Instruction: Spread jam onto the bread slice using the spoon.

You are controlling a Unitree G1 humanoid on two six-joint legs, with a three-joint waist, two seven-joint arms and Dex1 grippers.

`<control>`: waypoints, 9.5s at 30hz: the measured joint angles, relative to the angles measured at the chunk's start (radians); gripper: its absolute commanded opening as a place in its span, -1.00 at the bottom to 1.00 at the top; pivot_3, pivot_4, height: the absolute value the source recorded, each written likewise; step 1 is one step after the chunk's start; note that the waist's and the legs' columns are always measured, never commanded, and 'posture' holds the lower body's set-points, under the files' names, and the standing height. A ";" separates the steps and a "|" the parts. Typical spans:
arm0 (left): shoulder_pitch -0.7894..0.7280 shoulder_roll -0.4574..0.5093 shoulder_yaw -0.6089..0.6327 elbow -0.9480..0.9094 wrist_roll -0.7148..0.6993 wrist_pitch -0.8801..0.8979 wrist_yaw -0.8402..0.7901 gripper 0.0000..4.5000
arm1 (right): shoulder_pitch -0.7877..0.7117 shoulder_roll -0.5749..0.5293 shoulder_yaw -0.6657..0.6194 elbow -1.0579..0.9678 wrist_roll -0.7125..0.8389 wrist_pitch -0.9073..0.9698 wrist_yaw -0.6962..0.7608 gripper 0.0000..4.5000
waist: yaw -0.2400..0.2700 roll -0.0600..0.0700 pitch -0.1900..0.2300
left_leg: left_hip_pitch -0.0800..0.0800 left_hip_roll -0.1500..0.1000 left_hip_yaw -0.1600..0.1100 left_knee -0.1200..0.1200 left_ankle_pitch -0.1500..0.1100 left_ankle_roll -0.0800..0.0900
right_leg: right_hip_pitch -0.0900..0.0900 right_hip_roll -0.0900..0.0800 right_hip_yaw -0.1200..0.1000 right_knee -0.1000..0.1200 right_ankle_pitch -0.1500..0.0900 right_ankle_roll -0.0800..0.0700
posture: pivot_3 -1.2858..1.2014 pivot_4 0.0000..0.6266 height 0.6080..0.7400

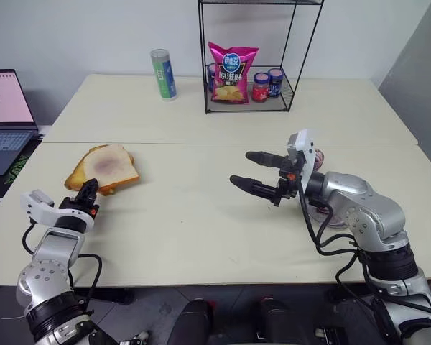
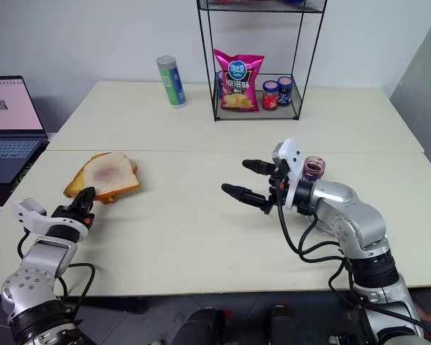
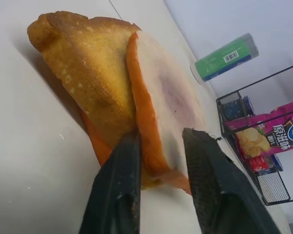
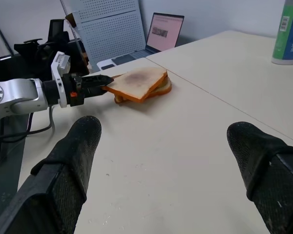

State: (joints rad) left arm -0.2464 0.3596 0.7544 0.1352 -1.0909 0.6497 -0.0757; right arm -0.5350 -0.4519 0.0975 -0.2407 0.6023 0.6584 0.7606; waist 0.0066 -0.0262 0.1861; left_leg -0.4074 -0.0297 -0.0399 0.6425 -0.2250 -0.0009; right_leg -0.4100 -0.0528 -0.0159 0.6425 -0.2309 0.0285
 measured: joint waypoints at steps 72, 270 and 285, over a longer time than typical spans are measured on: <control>-0.001 -0.033 -0.710 -0.354 0.178 0.302 -0.028 -0.46 | 0.235 -0.199 -0.162 -0.301 0.243 0.246 -0.112 1.00 | 0.017 -0.004 0.002 | -0.009 -0.002 0.001 0.003 0.002 0.001 | -0.007 0.000 0.002 0.001 0.001 0.000 | 0.03 -0.52 1.00; -0.395 -0.031 -0.953 -0.280 0.780 -0.133 -0.720 1.00 | -0.163 0.116 -0.588 0.484 0.100 -0.059 -0.615 -0.98 | -0.010 0.006 0.000 | -0.007 0.004 0.017 0.005 0.002 0.003 | -0.011 0.015 0.016 0.005 0.013 0.006 | 0.03 -0.52 1.00; -0.396 -0.031 -0.953 -0.272 0.781 -0.138 -0.722 1.00 | -0.178 0.121 -0.660 0.484 0.169 -0.041 -0.676 -0.98 | -0.010 0.006 0.000 | -0.007 0.004 0.017 0.005 0.002 0.003 | -0.011 0.015 0.016 0.005 0.013 0.006 | 0.03 -0.52 1.00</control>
State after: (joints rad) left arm -0.6419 0.3284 -0.1990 -0.1366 -0.3102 0.5119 -0.7982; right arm -0.7128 -0.3311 -0.5626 0.2430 0.7711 0.6179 0.0842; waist -0.0032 -0.0204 0.1856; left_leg -0.4142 -0.0252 -0.0227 0.6471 -0.2227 0.0023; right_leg -0.4207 -0.0381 -0.0001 0.6470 -0.2182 0.0350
